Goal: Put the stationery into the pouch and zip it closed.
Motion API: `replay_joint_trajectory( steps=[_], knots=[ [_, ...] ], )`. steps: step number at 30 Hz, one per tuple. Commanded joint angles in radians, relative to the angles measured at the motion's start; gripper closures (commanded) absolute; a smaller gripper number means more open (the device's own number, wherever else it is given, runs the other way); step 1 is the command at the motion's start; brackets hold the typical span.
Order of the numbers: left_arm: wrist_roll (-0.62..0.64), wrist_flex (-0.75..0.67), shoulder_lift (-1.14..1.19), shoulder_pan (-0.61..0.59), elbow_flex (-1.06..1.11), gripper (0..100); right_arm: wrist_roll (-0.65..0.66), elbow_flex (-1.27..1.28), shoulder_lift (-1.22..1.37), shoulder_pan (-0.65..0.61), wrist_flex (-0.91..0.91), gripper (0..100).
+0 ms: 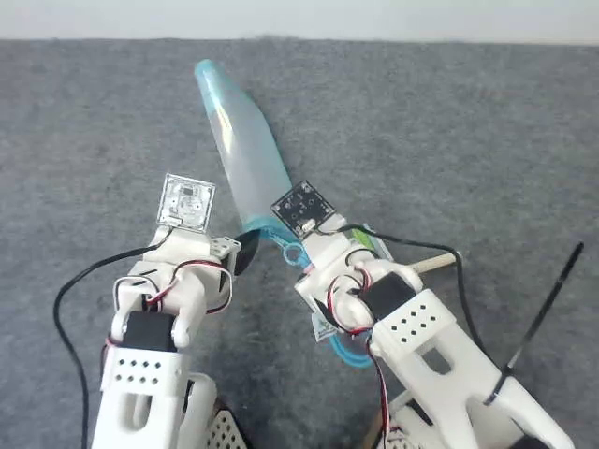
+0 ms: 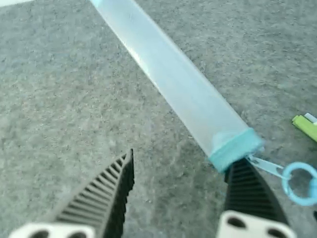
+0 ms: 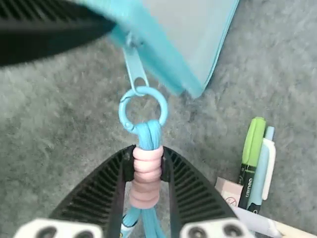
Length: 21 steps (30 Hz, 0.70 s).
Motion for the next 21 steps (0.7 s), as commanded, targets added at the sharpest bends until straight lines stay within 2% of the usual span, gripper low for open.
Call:
replay_joint_trajectory(
  steps=[1,6,16,21],
  knots=[
    [0.023,-0.041,-0.02,-0.029,-0.024,73,0.017,0.04,0.022,0.013,-0.031,99.2],
    [0.023,-0.04,-0.02,-0.029,-0.019,73,0.017,0.009,0.14,0.013,-0.07,99.2],
    [0.018,-0.041,-0.02,-0.021,-0.018,73,0.015,-0.233,0.097,0.01,0.133,99.2],
    [0.021,-0.072,-0.021,-0.029,-0.018,73,0.068,-0.267,0.091,-0.079,0.206,99.2]
  ],
)
